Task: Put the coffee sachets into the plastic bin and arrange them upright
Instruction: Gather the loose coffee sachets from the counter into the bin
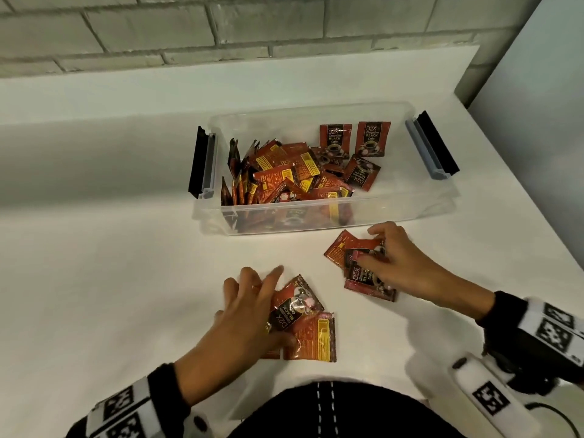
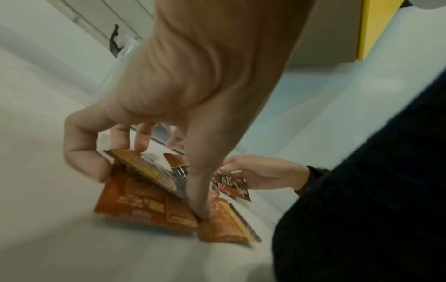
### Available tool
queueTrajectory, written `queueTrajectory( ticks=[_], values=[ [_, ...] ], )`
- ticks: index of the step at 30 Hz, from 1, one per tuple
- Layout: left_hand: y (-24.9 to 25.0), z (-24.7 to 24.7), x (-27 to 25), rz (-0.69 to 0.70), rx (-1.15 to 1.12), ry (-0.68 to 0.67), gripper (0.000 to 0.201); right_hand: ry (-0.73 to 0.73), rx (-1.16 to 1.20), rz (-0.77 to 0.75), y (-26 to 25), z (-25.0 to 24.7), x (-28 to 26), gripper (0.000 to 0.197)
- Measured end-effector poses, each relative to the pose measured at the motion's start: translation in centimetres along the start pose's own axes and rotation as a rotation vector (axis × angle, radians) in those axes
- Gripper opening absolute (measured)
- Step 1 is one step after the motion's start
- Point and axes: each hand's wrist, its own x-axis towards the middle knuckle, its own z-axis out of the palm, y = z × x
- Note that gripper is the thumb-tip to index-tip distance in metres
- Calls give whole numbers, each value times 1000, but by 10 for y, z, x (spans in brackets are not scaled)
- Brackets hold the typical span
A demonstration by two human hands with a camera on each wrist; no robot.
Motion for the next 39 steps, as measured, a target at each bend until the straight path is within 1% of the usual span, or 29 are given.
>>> queueTrajectory(
  ticks=[1,2,3,4,7,10,11,12,14,16,18,21,22,24,26,29,31,33,35,36,39],
  values=[
    [0,-1,2,-2,-16,-18,106,-15,-51,7,0,1,1,62],
    [0,-2,3,-3,-25,-39,109,-33,-111,5,0,3,1,75],
    [0,-4,4,0,-32,-58,111,-46,-156,-5,0,4,2,81],
    [0,-5,5,5,-42,-71,110,-54,-182,-15,1,5,3,82],
    [0,-12,6,13,-91,-70,98,-62,-190,-17,3,5,8,70],
    [-4,-15,9,6,-131,-67,72,-59,-220,-5,2,0,10,61],
    [-5,-16,10,10,-146,-75,67,-62,-219,-1,2,-2,10,56],
    [-6,-17,11,16,-167,-87,64,-73,-183,0,1,-4,10,50],
    [-8,-20,13,39,-221,-119,63,-121,-31,-7,1,-5,6,40],
    [-10,-25,14,53,-261,-172,59,-196,94,-23,-1,-5,-1,37],
    [-11,-33,15,71,-270,-222,51,-347,109,-57,-4,-2,-12,38],
    [-10,-56,13,118,-282,-300,40,-615,-29,-140,-11,5,-24,49],
    [-10,-68,11,128,-303,-324,38,-680,-72,-165,-14,9,-27,55],
    [-7,-97,8,148,-374,-337,39,-752,-184,-234,-21,20,-30,65],
    [-1,-127,8,183,-419,-266,38,-779,-323,-324,-27,31,-28,69],
    [14,-168,20,227,-440,-29,24,-822,-502,-418,-40,45,-25,73],
    [24,-188,38,190,-436,88,23,-858,-585,-455,-49,52,-22,76],
    [30,-202,62,143,-434,130,33,-848,-670,-525,-55,58,-21,76],
    [32,-209,86,97,-404,133,42,-809,-716,-622,-58,61,-20,67],
    [33,-210,98,67,-378,134,45,-802,-727,-646,-58,61,-21,62],
    [33,-210,125,-27,-319,118,47,-796,-740,-648,-55,61,-22,55]
  ],
)
